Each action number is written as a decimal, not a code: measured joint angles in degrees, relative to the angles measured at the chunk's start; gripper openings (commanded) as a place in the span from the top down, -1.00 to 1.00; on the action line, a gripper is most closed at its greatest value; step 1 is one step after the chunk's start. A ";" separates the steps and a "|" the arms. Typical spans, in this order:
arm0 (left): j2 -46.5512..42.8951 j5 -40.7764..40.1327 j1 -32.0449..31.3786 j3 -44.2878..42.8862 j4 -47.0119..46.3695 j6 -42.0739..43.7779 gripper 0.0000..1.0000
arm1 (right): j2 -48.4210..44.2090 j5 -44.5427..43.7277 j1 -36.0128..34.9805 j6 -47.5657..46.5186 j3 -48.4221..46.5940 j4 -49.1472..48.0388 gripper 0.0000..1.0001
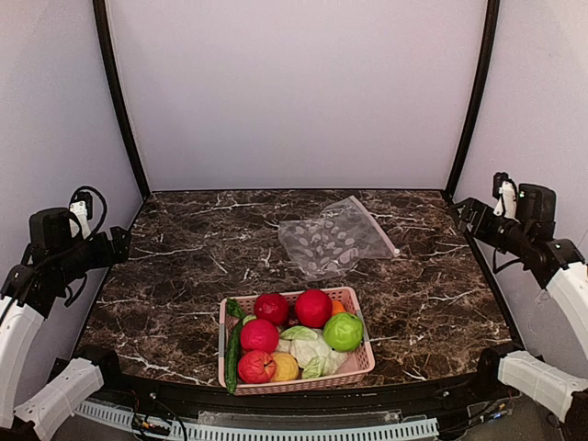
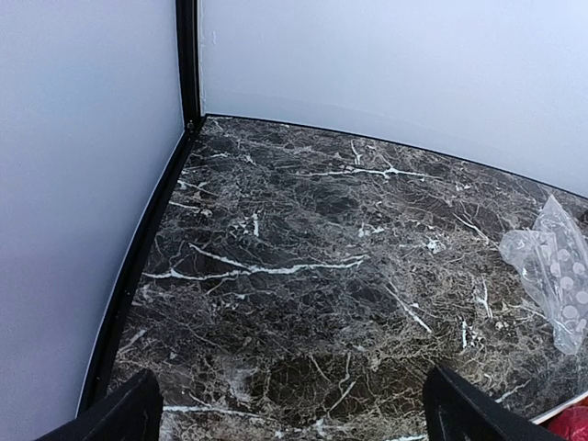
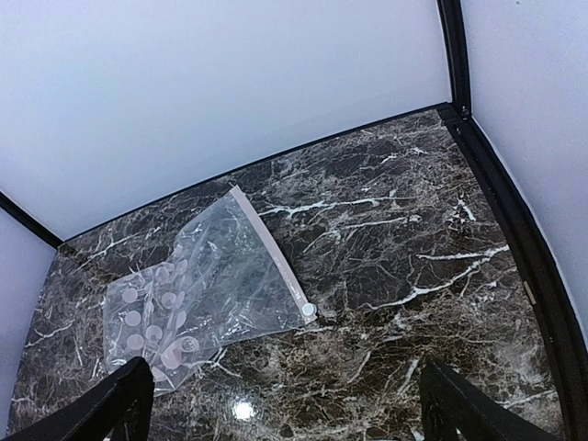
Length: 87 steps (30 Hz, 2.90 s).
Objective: Place the food in the zip-top bag and seal the zipper
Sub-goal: Pick up the zipper food storage bag from the center of the board.
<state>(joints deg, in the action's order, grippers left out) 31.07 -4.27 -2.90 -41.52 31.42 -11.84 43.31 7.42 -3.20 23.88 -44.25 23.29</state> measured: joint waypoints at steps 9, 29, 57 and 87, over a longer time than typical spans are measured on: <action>0.37 -0.07 0.00 0.00 0.00 0.00 -0.99 | -3.06 1.57 0.33 2.91 2.71 0.35 -0.97; 10.19 5.75 0.00 -0.02 -5.73 2.93 -0.99 | 20.00 7.50 -11.47 10.47 1.97 -4.22 -0.77; 12.00 8.26 0.00 0.42 -7.43 1.53 -0.99 | 63.01 -8.72 -30.53 28.22 -22.62 -11.26 -0.27; 13.20 14.64 -0.20 1.70 -8.92 1.97 -0.99 | 46.31 -14.67 -30.93 15.76 -19.67 -17.59 1.00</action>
<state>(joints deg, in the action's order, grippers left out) 44.27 10.37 -3.09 -39.81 22.50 -9.87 89.62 -7.25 -34.13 39.64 -63.92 5.69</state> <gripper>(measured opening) 0.996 0.004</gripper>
